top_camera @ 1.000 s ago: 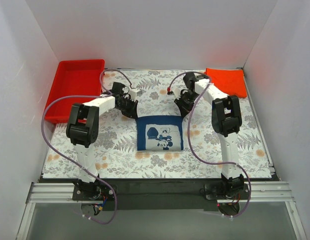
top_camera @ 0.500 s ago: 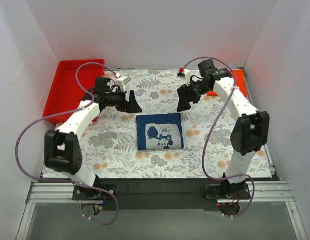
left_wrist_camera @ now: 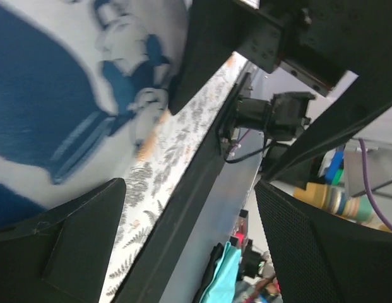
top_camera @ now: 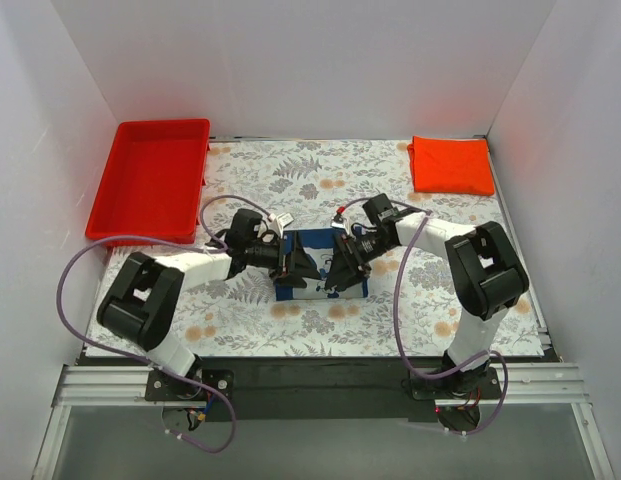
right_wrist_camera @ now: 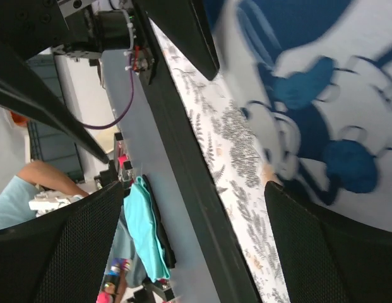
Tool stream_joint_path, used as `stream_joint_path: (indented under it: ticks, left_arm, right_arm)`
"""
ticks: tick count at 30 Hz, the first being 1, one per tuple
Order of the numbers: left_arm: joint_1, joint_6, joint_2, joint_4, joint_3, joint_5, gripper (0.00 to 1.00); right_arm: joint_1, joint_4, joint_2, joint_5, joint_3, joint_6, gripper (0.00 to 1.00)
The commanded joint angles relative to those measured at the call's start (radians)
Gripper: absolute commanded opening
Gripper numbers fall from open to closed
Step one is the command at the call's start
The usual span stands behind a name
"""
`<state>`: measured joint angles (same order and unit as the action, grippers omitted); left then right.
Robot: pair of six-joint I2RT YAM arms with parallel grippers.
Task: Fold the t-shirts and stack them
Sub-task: Fold the tshirt
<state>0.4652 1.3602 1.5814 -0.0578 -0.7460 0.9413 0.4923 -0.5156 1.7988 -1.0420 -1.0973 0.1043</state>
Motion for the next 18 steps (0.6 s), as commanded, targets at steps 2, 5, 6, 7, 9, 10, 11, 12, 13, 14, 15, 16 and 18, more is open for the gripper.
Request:
stream_joint_path:
  ticks: [2, 5, 6, 7, 9, 10, 11, 12, 13, 14, 15, 16, 18]
  left_arm:
    - [-0.007, 0.036, 0.090, -0.059, 0.053, -0.073, 0.84]
    - [-0.037, -0.055, 0.166, 0.042, 0.042, -0.166, 0.86]
    - [-0.055, -0.068, 0.193, 0.079, 0.040, -0.180, 0.87]
    - [-0.075, -0.070, 0.201, 0.085, 0.054, -0.193, 0.88]
    - [-0.135, -0.069, 0.206, 0.084, 0.072, -0.173, 0.88]
    - [-0.149, -0.079, 0.200, 0.085, 0.077, -0.141, 0.88]
    - [-0.155, -0.097, 0.184, 0.090, 0.074, -0.098, 0.88]
    - [-0.146, -0.127, 0.168, 0.116, 0.071, 0.022, 0.88]
    - [-0.132, -0.177, 0.093, 0.136, 0.066, 0.071, 0.88]
    - [-0.099, -0.202, 0.042, 0.160, 0.066, 0.102, 0.88]
    - [-0.088, -0.210, -0.013, 0.177, 0.069, 0.126, 0.88]
    - [-0.082, -0.208, -0.076, 0.174, 0.071, 0.126, 0.88]
    - [-0.079, -0.165, -0.182, 0.141, 0.047, 0.107, 0.88]
  right_arm:
    - [-0.055, 0.129, 0.100, 0.037, 0.068, 0.042, 0.98]
    - [-0.133, 0.124, 0.178, 0.088, 0.086, 0.008, 0.99]
    - [-0.174, 0.124, 0.191, 0.092, 0.092, 0.003, 0.98]
    - [-0.190, 0.120, 0.204, 0.099, 0.096, -0.002, 0.98]
    - [-0.213, 0.105, 0.197, 0.102, 0.102, -0.011, 0.98]
    - [-0.213, 0.097, 0.186, 0.094, 0.109, -0.018, 0.98]
    - [-0.213, 0.091, 0.145, 0.050, 0.112, -0.011, 0.98]
    - [-0.210, 0.086, 0.113, 0.019, 0.117, 0.000, 0.98]
    - [-0.207, 0.080, 0.037, -0.004, 0.113, 0.021, 0.98]
    - [-0.202, 0.072, -0.004, -0.048, 0.100, 0.029, 0.98]
    - [-0.199, 0.072, -0.041, -0.067, 0.090, 0.040, 0.98]
    - [-0.199, 0.072, -0.097, -0.079, 0.076, 0.057, 0.98]
    - [-0.199, 0.097, -0.131, -0.079, 0.030, 0.107, 0.98]
